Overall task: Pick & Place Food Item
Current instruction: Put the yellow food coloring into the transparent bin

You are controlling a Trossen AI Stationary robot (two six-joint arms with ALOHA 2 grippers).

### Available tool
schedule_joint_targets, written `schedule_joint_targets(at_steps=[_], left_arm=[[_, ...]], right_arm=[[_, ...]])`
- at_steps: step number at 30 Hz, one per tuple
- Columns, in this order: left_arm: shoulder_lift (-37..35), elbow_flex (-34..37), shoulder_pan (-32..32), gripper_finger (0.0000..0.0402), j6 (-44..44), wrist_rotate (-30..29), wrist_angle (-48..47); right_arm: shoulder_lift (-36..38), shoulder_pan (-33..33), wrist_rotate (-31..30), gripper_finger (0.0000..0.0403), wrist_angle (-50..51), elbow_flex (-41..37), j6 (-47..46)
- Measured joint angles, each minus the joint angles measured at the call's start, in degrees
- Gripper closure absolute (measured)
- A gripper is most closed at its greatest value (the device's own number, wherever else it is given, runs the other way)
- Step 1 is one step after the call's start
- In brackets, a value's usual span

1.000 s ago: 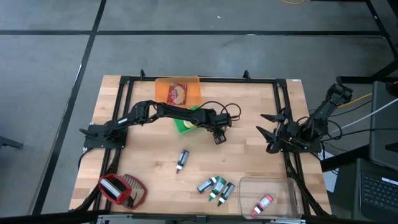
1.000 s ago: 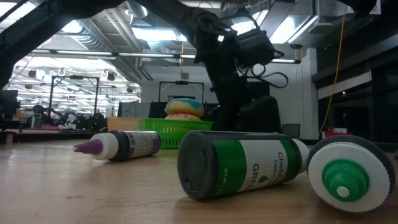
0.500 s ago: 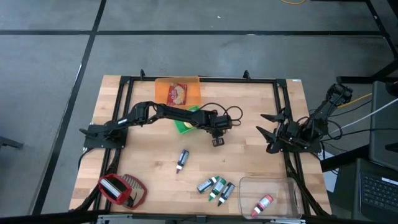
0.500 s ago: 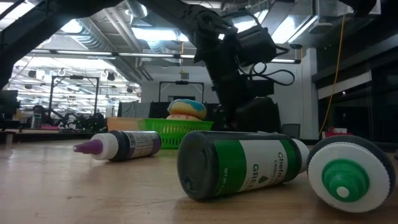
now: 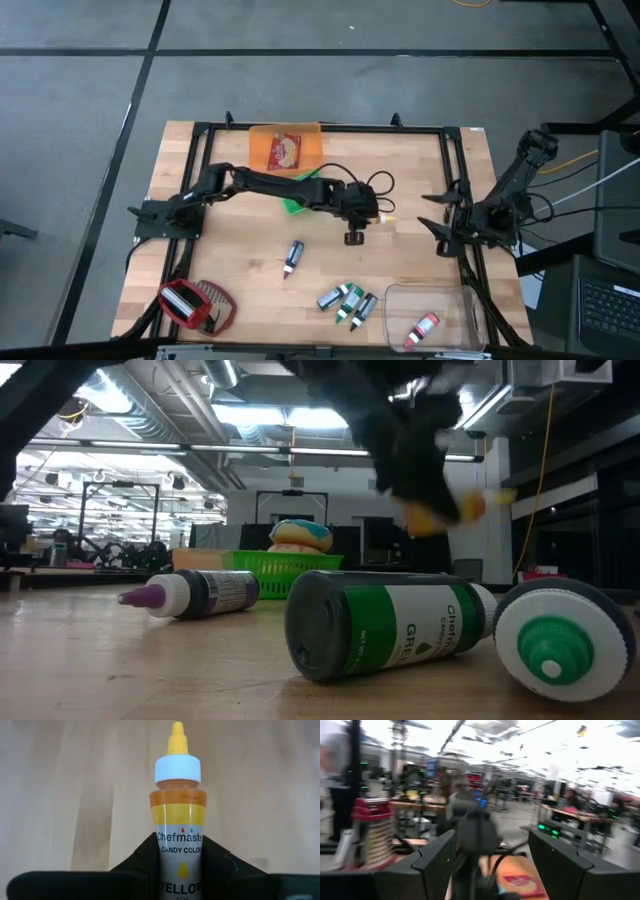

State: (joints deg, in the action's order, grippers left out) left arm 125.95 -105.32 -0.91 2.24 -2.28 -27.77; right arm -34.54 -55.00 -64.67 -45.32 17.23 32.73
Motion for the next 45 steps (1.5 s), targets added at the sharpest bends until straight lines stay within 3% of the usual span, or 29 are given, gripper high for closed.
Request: schedule_joint_targets(at_steps=[7,10,15,17,19,24,26,35,45], left_arm=[[-5.53,-0.02,-2.98,0.0315,4.29,3.86,3.43],[-7.20,-0.02,-4.15,0.0317,4.57,3.51,3.82],[-7.98,-0.02,-6.38,0.0317,6.80,3.12,6.66],[-8.01,-0.02,-7.21,0.0318,7.11,3.28,8.03],[-8.02,-0.02,-7.81,0.0318,6.74,3.86,9.22],[-7.41,-0.02,-9.17,0.0318,6.11,4.35,10.95],[-7.18,-0.02,-10.05,0.0318,6.04,5.50,13.85],[-3.27,-0.06,-13.71,0.0318,5.59,10.99,31.14],[4.00,-0.07,-12.78,0.0318,0.19,17.38,47.30]], right_arm=[[0.94,-8.61,8.58,0.0151,-5.52,0.00,4.15],[1.24,-11.60,7.87,0.0151,-6.09,0.02,6.28],[1.22,-13.76,-7.57,0.0151,-5.94,0.02,16.22],[1.20,-13.80,-15.27,0.0151,-5.90,0.02,15.74],[1.20,-13.73,-18.03,0.0151,-5.87,0.02,13.94],[1.20,-15.62,-4.51,0.0151,-6.00,0.02,15.90],[1.40,-16.83,-1.80,0.0151,-6.63,0.00,16.29],[2.48,-19.91,-1.93,0.0151,-8.72,0.02,16.13],[2.45,-20.07,-1.94,0.0151,-9.38,0.01,16.11]])
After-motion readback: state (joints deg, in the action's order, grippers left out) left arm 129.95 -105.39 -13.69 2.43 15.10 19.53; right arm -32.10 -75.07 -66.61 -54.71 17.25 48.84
